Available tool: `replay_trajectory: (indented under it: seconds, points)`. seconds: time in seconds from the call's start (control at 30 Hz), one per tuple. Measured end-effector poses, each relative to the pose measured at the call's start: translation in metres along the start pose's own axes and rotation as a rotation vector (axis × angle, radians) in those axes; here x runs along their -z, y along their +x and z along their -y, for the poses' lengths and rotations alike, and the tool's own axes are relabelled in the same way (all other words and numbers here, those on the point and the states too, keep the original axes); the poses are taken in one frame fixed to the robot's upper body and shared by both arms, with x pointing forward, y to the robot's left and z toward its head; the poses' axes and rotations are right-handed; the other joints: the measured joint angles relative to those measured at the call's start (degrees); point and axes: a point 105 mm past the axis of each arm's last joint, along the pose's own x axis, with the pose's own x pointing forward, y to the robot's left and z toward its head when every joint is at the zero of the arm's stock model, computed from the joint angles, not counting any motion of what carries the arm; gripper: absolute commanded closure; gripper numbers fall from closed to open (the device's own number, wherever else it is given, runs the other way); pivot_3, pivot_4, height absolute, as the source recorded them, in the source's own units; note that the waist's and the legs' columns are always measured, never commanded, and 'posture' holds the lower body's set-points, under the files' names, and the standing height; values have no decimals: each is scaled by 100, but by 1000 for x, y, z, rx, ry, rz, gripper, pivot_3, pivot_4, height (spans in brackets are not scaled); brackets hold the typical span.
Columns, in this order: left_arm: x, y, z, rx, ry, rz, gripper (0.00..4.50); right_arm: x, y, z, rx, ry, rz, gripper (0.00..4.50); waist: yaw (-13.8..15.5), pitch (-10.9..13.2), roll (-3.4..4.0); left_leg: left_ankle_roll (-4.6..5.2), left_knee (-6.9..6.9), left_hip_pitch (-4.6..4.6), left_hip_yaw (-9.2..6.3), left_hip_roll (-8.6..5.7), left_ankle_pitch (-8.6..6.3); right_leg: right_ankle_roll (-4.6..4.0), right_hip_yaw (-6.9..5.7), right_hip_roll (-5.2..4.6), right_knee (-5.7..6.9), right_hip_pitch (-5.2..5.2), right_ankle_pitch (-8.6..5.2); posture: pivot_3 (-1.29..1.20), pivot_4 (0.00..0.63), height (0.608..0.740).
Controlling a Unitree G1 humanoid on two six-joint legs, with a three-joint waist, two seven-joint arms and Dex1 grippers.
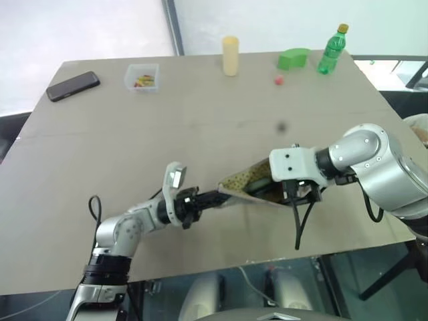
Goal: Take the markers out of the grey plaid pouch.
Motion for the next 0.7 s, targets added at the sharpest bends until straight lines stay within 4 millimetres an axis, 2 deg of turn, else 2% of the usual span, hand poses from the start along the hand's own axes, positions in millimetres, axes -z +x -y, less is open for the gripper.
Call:
replay_trajectory:
  seconds: [0.17,0.43,0.47,0.5,0.6,0.7]
  points:
    - [-1,1,-5,-26,-4,14,4500,2,36,5,56,-83,8,79,-5,0,0,-2,2,1,6,-2,1,0,6,-1,8,-4,0,0,150,740]
    - [1,2,-9,-52,6,18,4500,10,45,3,86,-135,-19,79,-5,0,-1,-6,4,3,5,-2,3,0,6,-1,8,-3,0,0,150,740]
    - [1,2,-9,-55,7,19,4500,11,45,2,84,-138,-24,595,-5,0,-1,-6,4,3,5,-2,3,0,6,-1,8,-3,0,0,150,740]
    - [1,2,-10,-58,10,21,4500,12,44,1,80,-140,-33,820,-2,0,-1,-6,4,3,5,-2,4,0,6,-1,9,-2,0,0,150,740]
    - [0,0,-11,-69,25,30,4500,19,42,-1,68,-136,-58,2175,-2,0,-1,-7,4,4,4,-2,4,0,5,-1,9,-2,0,0,150,740]
    - [-1,0,-11,-71,34,36,4500,20,43,0,74,-155,-65,2175,-2,0,-1,-7,4,4,4,-2,4,0,5,-1,10,-2,0,0,150,740]
